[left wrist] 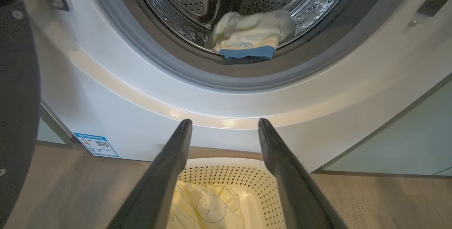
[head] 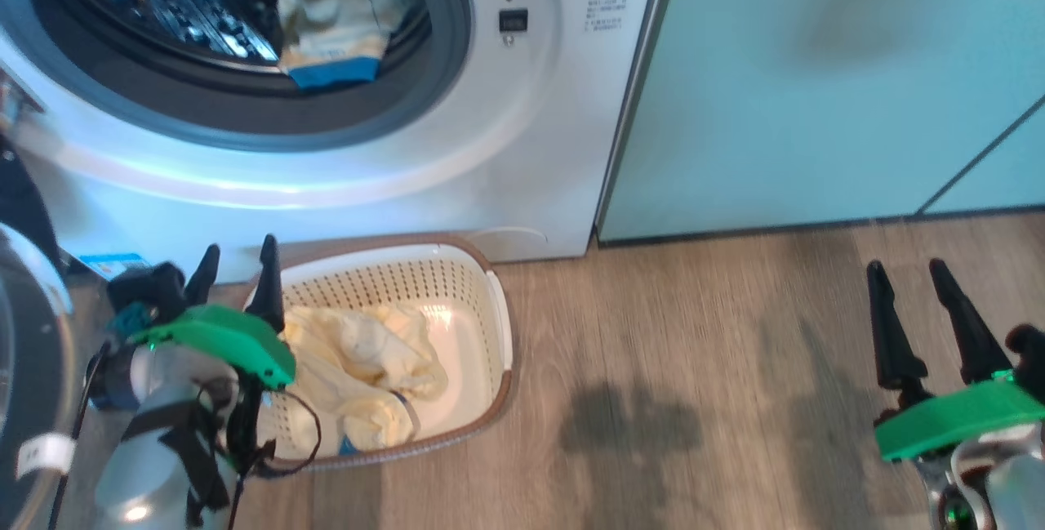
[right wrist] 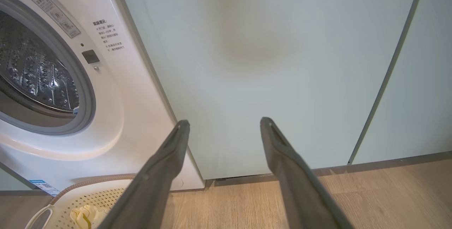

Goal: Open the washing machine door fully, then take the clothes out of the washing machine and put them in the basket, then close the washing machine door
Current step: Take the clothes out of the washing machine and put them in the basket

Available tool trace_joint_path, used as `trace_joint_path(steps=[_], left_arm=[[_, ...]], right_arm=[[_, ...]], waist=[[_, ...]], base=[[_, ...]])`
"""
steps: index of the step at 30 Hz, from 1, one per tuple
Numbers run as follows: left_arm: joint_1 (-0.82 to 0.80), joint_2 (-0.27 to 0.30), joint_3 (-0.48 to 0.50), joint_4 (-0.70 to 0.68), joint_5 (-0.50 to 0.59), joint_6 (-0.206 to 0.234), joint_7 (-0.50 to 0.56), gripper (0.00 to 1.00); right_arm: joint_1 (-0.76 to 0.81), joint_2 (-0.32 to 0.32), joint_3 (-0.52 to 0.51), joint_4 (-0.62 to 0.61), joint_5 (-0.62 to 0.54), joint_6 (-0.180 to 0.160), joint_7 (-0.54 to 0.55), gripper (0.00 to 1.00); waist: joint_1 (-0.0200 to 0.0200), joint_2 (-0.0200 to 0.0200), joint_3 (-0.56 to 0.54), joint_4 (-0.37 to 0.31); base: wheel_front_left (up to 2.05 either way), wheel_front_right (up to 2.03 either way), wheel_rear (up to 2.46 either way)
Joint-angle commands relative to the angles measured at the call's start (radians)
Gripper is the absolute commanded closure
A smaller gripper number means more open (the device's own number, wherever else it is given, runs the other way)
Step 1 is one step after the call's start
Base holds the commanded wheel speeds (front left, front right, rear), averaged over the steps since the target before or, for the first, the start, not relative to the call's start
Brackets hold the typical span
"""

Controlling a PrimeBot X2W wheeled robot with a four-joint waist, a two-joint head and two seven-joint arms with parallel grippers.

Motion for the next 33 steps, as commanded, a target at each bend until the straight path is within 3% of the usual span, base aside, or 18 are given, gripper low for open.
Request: trace_joint_path(steps=[1, 11, 33], left_arm=[[0.0, 0.024, 0.049, -0.043, 0.013, -0.006, -0.01, 0.0], [0.148, -0.008, 0.154, -0.175, 0.057, -0.031, -0.01, 0.0], [0.255, -0.046, 0.211, -0.219, 0.092, -0.051, -0.01, 0.0]], right_arm=[[0.002, -0.021, 0.008, -0.032, -0.009, 0.003, -0.009, 0.0], [0.063, -0.021, -0.001, -0.033, -0.021, 0.003, -0.009, 0.0], [0.122, -0.022, -0.008, -0.032, -0.029, 0.003, -0.009, 0.0]], waist=[[0.0002, -0.0001, -0.03, 0.012], [0.0002, -0.0001, -0.117, 0.03], [0.0002, -0.0001, -0.202, 0.025]], base=[[0.0, 0.0, 0.0], [0.0, 0.0, 0.0], [0.0, 0.0, 0.0]])
